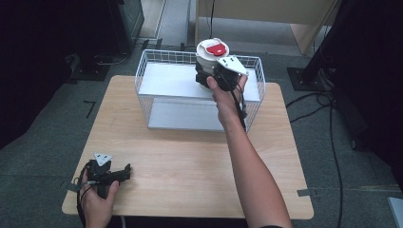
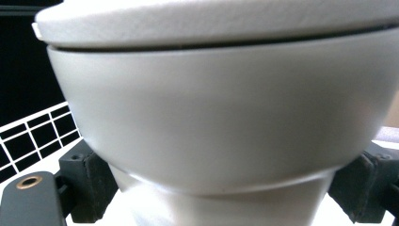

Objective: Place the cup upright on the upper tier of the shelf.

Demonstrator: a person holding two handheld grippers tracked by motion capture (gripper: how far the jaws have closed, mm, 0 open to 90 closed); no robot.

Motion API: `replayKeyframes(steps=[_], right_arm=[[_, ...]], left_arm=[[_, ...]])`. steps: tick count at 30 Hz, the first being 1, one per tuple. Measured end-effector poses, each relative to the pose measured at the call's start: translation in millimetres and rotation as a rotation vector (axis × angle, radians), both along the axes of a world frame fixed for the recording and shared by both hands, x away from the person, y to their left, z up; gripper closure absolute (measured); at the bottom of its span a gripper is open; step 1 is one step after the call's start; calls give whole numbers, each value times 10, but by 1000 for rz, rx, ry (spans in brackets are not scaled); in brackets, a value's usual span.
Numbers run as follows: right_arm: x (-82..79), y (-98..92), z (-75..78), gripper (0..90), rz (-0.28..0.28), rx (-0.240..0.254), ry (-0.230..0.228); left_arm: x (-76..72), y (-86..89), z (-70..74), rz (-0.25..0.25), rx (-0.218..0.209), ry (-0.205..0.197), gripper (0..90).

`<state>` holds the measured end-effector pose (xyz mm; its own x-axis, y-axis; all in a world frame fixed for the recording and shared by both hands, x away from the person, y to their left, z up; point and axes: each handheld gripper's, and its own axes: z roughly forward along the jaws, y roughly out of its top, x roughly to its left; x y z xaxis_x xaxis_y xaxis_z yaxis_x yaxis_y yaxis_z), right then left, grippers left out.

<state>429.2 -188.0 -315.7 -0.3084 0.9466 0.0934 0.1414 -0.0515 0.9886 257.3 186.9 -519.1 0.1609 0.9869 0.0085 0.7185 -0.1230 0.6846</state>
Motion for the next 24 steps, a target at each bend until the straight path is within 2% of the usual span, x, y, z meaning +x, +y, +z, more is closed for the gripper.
replayKeyframes(steps=[7, 13, 17, 24], right_arm=[[2, -41, 13, 105, 14, 22, 18], [3, -45, 25, 100, 29, 5, 25], [-2, -77, 35, 59, 46, 30, 33], [-49, -135, 23, 44, 55, 28, 34]], left_arm=[[0, 0, 0, 0, 0, 0, 0], [0, 0, 0, 0, 0, 0, 0], [0, 0, 0, 0, 0, 0, 0], [0, 0, 0, 0, 0, 0, 0]])
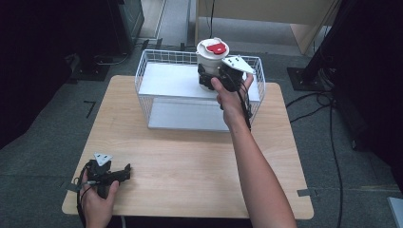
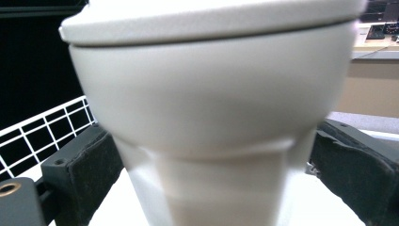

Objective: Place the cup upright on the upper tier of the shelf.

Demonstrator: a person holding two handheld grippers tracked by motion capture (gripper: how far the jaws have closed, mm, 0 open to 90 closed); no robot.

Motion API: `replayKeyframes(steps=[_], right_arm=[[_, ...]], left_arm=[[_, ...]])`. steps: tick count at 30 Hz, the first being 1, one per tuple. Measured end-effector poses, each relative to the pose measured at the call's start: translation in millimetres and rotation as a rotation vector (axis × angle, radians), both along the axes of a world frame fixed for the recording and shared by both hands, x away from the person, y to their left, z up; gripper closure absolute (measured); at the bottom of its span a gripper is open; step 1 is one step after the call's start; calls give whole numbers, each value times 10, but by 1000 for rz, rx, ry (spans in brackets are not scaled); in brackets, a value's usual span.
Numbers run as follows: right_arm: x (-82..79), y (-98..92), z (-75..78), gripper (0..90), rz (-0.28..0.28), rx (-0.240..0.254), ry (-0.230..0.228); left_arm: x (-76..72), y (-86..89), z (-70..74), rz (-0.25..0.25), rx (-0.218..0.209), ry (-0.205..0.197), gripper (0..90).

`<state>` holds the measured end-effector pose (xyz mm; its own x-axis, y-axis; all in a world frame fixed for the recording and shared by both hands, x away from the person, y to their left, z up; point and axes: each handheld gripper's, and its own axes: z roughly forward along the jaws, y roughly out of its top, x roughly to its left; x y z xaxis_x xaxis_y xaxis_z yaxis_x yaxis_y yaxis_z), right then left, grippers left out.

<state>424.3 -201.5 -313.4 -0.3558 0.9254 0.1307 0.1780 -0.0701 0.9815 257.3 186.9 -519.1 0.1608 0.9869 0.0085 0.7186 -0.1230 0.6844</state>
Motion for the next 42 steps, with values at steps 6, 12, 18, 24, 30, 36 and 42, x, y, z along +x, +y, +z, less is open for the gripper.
replayKeyframes(steps=[6, 12, 18, 24, 30, 36, 42], right_arm=[[-101, -75, -84, 42, 11, 0, 3], [-217, -170, -171, 42, 2, -16, 2], [-378, -297, -254, 43, 5, -13, -7], [-554, -409, -336, 43, 23, -40, -14], [-787, -539, -458, 43, 35, -60, -13], [-975, -681, -628, 43, 25, -94, -8], [-1113, -793, -759, 43, 16, -86, 8]], left_arm=[[0, 1, 1, -1, 1, 1, 0], [0, 2, 1, -2, 2, 2, 0], [0, 2, 1, -2, 3, 2, 0], [0, 2, 1, -1, 2, 0, 0], [0, 2, 1, -1, 2, 1, 0], [0, 2, 2, -2, 3, 2, 0], [0, 2, 1, -1, 3, 1, 0]])
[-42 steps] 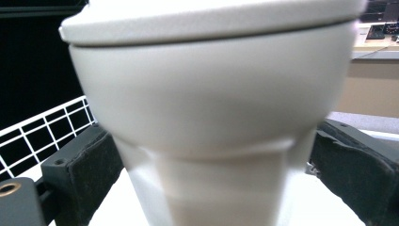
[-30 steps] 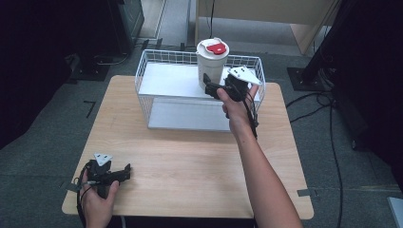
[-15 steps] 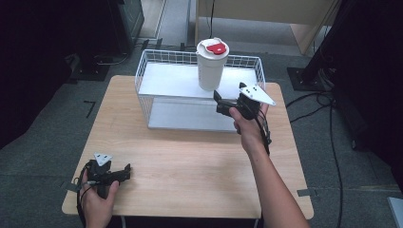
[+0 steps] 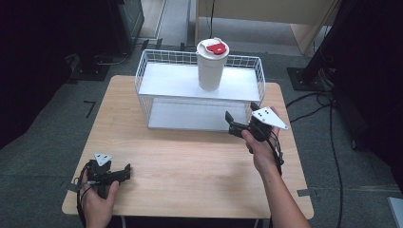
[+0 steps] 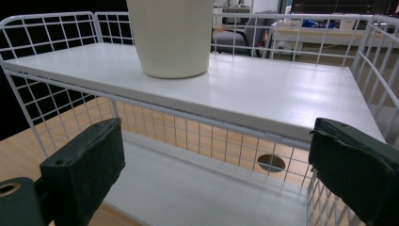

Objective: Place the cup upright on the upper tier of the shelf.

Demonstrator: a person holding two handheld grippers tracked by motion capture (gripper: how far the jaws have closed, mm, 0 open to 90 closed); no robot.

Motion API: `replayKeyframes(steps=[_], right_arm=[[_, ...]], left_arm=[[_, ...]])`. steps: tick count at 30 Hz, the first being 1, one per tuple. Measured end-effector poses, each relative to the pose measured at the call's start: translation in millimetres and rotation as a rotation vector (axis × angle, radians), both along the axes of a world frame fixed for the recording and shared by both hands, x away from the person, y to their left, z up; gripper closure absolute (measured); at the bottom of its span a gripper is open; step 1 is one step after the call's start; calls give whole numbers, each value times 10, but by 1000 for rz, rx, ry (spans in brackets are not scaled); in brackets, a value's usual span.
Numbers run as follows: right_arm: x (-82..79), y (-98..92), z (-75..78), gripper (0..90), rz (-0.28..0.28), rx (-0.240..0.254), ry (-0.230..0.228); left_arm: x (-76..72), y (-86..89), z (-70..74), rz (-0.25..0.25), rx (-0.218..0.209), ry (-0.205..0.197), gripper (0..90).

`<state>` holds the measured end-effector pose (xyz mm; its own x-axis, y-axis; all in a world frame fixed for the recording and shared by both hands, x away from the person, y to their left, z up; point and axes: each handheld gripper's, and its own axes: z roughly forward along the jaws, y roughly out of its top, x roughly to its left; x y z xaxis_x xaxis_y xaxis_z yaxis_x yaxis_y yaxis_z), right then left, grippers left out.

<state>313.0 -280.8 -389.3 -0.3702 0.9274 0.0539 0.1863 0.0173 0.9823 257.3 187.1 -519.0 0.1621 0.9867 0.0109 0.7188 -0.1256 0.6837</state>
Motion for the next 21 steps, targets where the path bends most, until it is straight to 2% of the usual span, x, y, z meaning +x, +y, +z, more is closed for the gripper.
replayKeyframes(steps=[5, 18, 21], right_arm=[[-98, -66, -123, 42, 1, -5, 16], [-389, -394, -663, 42, -54, 6, 129], [-467, -474, -776, 42, -65, -12, 156]], left_arm=[[0, 0, 0, 0, 0, 0, 0], [-1, 0, 1, -1, 0, 2, 0], [-1, 0, 1, -1, 0, 2, 0]])
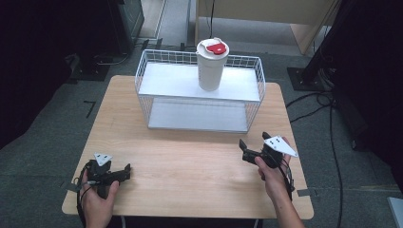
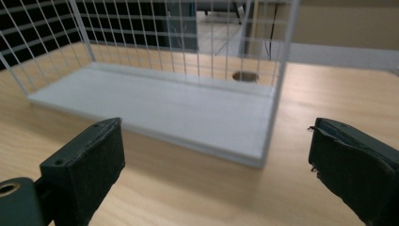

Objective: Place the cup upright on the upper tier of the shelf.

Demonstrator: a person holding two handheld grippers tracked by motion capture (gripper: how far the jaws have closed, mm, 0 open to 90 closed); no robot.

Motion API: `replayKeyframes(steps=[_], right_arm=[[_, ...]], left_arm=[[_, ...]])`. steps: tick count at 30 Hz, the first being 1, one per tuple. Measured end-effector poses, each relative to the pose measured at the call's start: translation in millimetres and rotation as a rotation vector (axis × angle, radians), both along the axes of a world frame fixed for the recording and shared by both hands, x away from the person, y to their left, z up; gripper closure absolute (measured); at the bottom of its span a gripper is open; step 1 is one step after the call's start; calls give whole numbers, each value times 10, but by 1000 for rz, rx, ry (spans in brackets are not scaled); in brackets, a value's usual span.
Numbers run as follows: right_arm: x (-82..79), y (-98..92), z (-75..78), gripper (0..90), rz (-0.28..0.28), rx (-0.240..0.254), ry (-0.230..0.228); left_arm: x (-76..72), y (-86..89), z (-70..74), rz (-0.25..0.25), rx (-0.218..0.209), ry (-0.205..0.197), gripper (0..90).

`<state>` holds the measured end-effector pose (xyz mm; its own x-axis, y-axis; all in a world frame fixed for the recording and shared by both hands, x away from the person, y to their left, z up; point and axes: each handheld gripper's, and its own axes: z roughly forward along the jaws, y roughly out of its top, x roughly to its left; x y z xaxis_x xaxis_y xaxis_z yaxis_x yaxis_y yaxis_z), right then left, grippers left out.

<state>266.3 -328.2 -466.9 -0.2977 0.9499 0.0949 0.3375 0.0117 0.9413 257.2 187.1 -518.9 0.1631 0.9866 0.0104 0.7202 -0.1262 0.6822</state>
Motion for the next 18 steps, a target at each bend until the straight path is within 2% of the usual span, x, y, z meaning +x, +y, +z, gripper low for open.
replayKeyframes(steps=[4, 9, 18], right_arm=[[-131, -130, -175, 42, -25, -1, 47], [-262, -257, -332, 42, -47, 0, 85], [-465, -423, -509, 42, -72, -26, 154]], left_arm=[[0, -1, -1, 1, -1, -1, 0], [0, -1, -1, 1, -1, -1, 0], [0, -1, -1, 1, -1, -1, 0]])
